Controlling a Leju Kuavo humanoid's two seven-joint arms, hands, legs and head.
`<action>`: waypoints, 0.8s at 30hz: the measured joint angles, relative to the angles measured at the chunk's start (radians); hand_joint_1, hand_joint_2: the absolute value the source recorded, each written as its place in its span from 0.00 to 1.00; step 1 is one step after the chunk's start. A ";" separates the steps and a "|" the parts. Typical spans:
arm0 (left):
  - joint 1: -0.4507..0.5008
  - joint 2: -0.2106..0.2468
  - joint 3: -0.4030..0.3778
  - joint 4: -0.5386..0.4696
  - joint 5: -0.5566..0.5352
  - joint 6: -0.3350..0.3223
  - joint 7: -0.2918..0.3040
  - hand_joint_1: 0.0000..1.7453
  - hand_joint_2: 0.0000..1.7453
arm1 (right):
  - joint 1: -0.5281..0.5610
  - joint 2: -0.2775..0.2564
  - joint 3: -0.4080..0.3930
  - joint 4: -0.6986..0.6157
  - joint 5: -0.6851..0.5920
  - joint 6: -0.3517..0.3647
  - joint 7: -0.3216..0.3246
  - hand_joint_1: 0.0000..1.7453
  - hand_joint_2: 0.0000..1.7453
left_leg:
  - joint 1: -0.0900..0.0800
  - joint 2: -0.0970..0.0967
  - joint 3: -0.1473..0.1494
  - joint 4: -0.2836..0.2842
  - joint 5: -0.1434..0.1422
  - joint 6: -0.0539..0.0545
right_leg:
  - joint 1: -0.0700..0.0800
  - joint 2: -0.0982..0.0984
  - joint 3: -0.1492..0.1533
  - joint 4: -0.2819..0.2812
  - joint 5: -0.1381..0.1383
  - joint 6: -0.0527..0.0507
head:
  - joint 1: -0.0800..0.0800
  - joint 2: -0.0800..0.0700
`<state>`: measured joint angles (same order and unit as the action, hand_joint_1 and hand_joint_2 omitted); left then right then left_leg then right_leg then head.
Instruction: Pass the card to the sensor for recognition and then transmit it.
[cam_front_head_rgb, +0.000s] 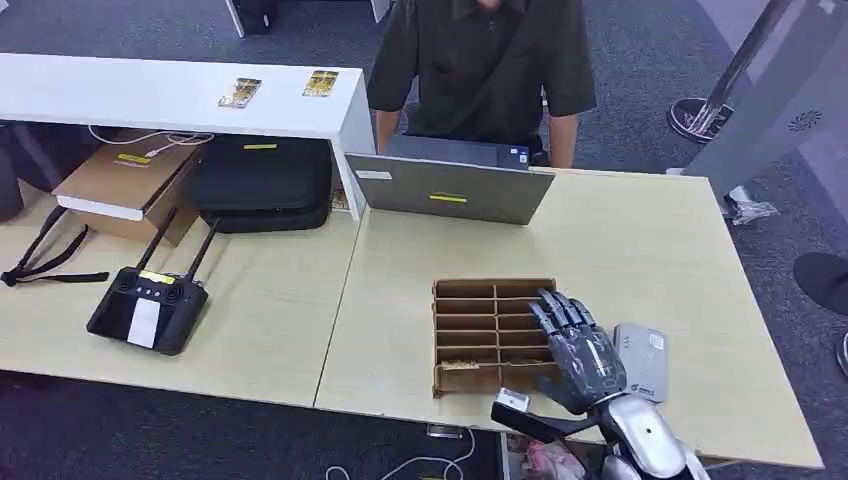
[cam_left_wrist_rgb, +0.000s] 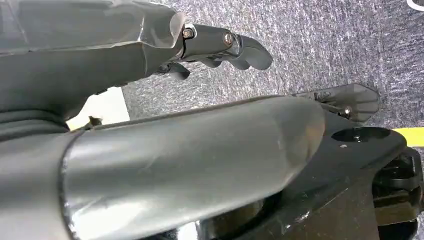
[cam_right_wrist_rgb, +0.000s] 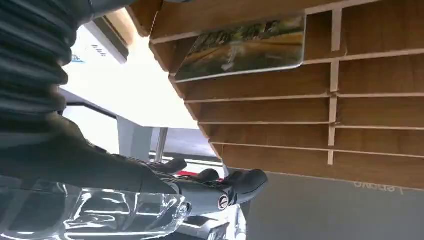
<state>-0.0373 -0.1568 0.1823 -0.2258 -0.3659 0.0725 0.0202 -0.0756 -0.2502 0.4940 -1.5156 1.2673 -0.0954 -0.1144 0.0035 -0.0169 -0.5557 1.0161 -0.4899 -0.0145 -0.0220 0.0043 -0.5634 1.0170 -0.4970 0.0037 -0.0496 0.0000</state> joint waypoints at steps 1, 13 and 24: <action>0.000 0.000 0.002 0.000 0.003 0.000 0.000 0.00 0.00 | 0.000 0.000 0.002 0.002 -0.003 0.001 0.005 0.00 1.00 | 0.000 0.000 0.000 0.000 0.000 0.000 | 0.000 0.000 0.000 0.000 0.000 0.000 | 0.000 0.000; 0.012 0.003 0.030 0.001 0.020 -0.001 -0.005 0.00 0.00 | 0.112 -0.022 -0.014 -0.101 -0.017 0.063 0.092 0.00 1.00 | 0.000 0.000 0.000 0.000 0.000 0.000 | 0.000 0.000 -0.001 0.000 0.000 0.000 | 0.000 0.000; 0.014 0.003 0.032 0.001 0.008 -0.001 0.001 0.00 0.00 | 0.182 -0.022 -0.031 -0.175 -0.014 0.062 0.101 0.00 1.00 | 0.000 0.000 0.000 0.000 0.000 0.000 | 0.000 0.000 -0.001 0.000 0.000 0.000 | 0.000 0.000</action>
<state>-0.0233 -0.1541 0.2144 -0.2251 -0.3582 0.0717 0.0210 0.1067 -0.2720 0.4631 -1.6911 1.2532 -0.0332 -0.0134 0.0035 -0.0166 -0.5560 1.0160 -0.4900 -0.0144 -0.0220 0.0043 -0.5639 1.0169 -0.4971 0.0037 -0.0496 0.0000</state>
